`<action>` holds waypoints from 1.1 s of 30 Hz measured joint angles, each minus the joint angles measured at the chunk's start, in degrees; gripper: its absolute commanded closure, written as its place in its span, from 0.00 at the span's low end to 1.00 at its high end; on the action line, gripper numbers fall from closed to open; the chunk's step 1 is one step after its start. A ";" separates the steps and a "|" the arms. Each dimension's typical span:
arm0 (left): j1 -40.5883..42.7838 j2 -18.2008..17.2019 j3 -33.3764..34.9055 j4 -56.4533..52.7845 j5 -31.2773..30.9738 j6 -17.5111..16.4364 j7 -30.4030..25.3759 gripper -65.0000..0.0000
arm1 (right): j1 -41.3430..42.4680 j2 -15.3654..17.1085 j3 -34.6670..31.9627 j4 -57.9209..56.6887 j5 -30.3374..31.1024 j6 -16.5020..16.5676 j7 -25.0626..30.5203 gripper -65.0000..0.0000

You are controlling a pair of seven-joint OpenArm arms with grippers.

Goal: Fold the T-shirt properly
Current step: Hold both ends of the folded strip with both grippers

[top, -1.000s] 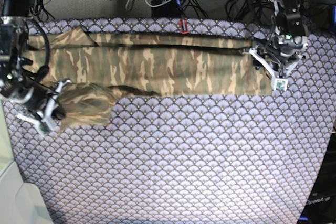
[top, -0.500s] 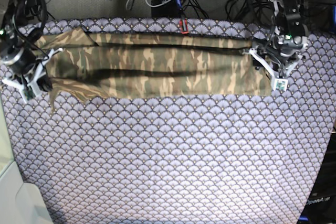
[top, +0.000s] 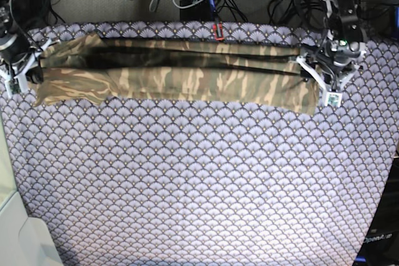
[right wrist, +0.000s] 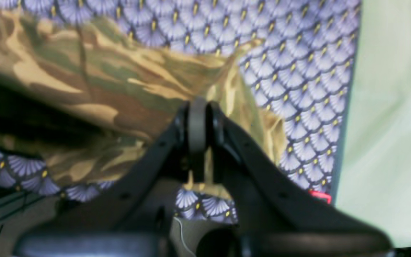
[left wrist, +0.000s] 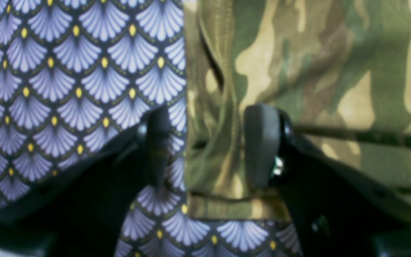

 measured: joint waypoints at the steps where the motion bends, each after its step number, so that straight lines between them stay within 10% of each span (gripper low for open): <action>1: 0.00 -0.07 0.00 0.00 0.02 0.00 0.02 0.49 | -0.24 -0.02 -0.07 0.00 0.04 0.00 0.20 1.00; 25: 1.44 -0.96 -0.07 0.33 -0.63 -0.04 -0.44 0.49 | -1.75 -4.11 -0.04 -6.23 -0.44 0.00 -0.11 1.00; 33: 1.42 -0.92 -0.37 0.35 -0.48 -3.23 -0.55 0.49 | -2.91 -3.96 -0.04 -7.41 -0.44 0.00 0.13 0.63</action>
